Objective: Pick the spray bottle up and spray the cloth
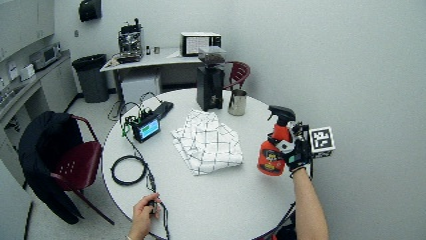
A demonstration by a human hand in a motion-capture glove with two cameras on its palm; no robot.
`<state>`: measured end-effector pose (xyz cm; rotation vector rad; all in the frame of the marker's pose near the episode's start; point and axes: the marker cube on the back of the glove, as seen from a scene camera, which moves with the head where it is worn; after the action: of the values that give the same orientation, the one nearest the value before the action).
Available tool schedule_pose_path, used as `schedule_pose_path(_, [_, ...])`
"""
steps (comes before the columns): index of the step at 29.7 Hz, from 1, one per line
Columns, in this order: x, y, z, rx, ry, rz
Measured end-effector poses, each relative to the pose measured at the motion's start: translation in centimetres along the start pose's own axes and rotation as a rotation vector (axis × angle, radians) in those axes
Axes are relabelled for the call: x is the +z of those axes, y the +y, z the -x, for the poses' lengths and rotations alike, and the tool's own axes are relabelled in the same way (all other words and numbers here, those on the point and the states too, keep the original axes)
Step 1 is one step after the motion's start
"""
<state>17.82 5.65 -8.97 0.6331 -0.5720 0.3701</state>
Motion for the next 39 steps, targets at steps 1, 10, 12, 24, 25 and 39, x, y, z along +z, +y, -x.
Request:
schedule_pose_path(1, [-0.2, -0.6, 0.7, -0.01, 0.044, 0.019])
schedule_pose_path(10, [0.9, -3.2, 3.3, -0.009, 0.368, 0.168])
schedule_pose_path(12, [2.2, -2.6, 2.6, 0.001, 0.405, 0.214])
schedule_pose_path(24, [1.3, -2.5, 1.5, 0.02, 0.509, 0.25])
schedule_pose_path(25, [1.0, -2.9, 2.0, 0.015, 0.524, 0.247])
schedule_pose_path(39, [0.1, -3.6, 2.5, 0.009, 0.645, 0.255])
